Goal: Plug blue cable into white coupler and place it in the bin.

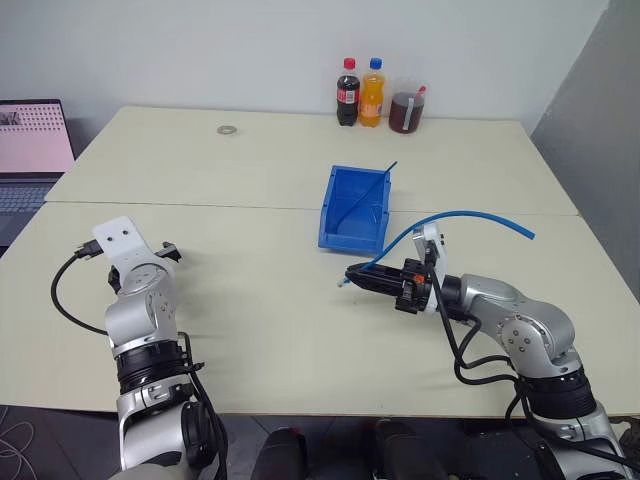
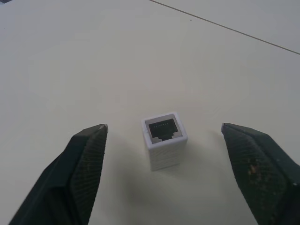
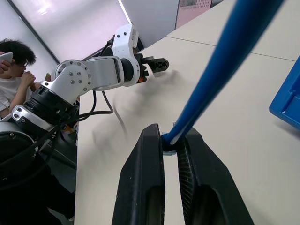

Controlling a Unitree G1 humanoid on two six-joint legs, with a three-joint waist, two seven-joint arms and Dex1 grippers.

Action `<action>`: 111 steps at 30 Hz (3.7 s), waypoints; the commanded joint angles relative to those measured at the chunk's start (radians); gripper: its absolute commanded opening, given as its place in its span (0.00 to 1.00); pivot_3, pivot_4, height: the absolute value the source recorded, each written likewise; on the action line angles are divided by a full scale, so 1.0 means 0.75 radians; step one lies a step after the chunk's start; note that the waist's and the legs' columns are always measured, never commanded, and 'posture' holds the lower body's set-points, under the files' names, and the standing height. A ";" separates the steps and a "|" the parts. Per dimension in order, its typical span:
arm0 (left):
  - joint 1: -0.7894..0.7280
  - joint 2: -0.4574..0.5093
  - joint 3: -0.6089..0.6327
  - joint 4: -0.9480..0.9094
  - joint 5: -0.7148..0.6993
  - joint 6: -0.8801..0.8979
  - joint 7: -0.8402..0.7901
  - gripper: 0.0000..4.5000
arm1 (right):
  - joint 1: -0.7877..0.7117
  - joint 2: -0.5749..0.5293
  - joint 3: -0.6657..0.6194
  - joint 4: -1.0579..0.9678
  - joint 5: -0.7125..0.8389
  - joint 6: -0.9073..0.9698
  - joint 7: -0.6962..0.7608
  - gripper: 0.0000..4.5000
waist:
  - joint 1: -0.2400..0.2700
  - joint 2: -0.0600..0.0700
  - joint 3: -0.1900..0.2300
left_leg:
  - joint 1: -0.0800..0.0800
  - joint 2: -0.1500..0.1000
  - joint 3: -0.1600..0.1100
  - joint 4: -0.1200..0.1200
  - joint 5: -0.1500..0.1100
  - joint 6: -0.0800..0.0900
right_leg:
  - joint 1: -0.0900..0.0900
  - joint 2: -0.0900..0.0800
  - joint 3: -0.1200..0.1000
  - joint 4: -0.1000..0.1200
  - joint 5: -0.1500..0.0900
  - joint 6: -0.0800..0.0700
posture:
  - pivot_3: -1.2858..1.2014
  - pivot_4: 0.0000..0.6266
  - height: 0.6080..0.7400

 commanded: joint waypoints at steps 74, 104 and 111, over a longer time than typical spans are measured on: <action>-0.034 0.558 -1.231 -0.069 0.172 -0.758 -2.261 0.17 | -0.145 0.067 0.459 0.156 -0.638 -0.488 0.152 0.02 | 0.000 0.001 0.000 | 0.000 0.000 0.004 0.001 0.000 0.000 | -0.002 0.009 0.000 0.002 -0.006 0.003 | 0.52 0.24 1.00; -0.026 0.539 -1.220 -0.082 0.196 -0.751 -2.240 0.17 | -0.134 0.059 0.511 0.243 -0.805 -0.488 0.217 0.02 | 0.000 0.002 -0.001 | 0.003 0.000 0.004 0.002 0.000 0.000 | 0.001 0.010 0.001 0.003 -0.006 0.003 | 0.52 0.24 1.00; -0.020 0.539 -1.218 -0.080 0.204 -0.755 -2.229 0.17 | -0.150 0.060 0.502 0.214 -0.809 -0.440 0.221 0.02 | 0.000 0.003 -0.002 | 0.004 0.000 0.004 0.002 0.000 0.000 | 0.001 0.010 0.001 0.003 -0.006 0.003 | 0.52 0.24 1.00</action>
